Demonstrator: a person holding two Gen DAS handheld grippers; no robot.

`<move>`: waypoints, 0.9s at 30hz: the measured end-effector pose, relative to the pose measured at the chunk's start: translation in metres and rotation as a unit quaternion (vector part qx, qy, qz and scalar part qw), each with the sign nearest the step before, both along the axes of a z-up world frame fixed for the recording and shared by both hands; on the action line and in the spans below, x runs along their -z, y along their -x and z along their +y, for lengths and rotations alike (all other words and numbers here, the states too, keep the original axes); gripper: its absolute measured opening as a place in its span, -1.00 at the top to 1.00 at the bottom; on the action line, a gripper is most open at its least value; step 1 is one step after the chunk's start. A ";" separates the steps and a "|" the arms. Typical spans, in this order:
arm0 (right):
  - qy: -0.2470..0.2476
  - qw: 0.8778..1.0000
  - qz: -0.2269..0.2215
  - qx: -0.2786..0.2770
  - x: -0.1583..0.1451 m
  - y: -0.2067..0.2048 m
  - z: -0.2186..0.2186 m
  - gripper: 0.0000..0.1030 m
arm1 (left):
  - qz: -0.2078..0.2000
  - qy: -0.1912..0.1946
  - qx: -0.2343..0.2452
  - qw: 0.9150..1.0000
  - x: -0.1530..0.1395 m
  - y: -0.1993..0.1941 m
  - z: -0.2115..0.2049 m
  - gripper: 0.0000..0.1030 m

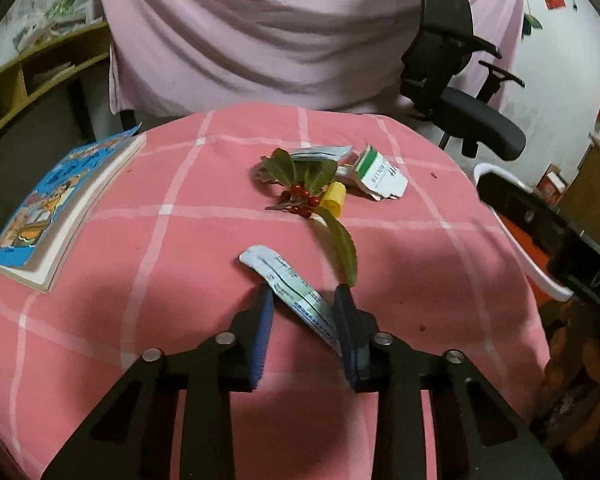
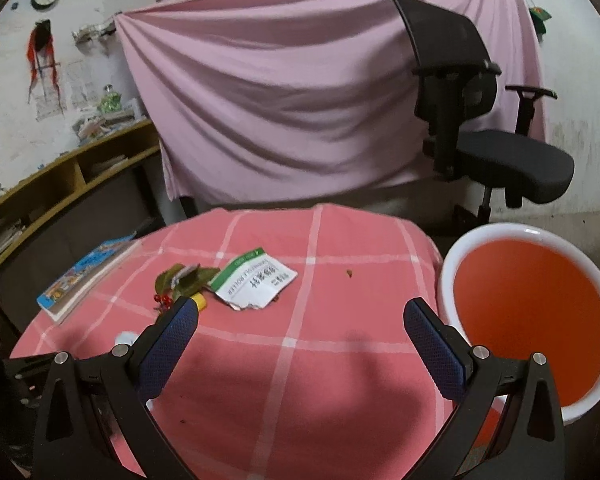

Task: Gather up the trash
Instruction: 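Grasp the white-and-blue strip with the left tool, then grasp the red-berry sprig with the right tool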

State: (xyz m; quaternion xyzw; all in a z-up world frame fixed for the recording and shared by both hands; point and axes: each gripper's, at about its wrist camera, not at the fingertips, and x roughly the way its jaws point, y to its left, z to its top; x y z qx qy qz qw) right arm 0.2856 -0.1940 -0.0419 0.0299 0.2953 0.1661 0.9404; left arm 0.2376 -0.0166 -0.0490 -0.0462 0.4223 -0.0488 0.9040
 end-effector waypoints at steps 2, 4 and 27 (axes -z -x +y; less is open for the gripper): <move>0.001 1.000 -0.002 -0.009 0.000 0.002 0.003 -0.90 | -0.001 0.010 0.000 1.000 0.000 0.001 0.009 0.69; 0.006 1.000 -0.004 -0.023 0.000 0.003 0.008 -0.81 | -0.006 0.022 0.000 1.000 -0.001 0.004 0.019 0.71; -0.028 0.971 0.141 -0.193 0.029 -0.032 0.089 0.00 | -0.052 0.093 -0.094 0.990 -0.015 0.025 0.106 0.77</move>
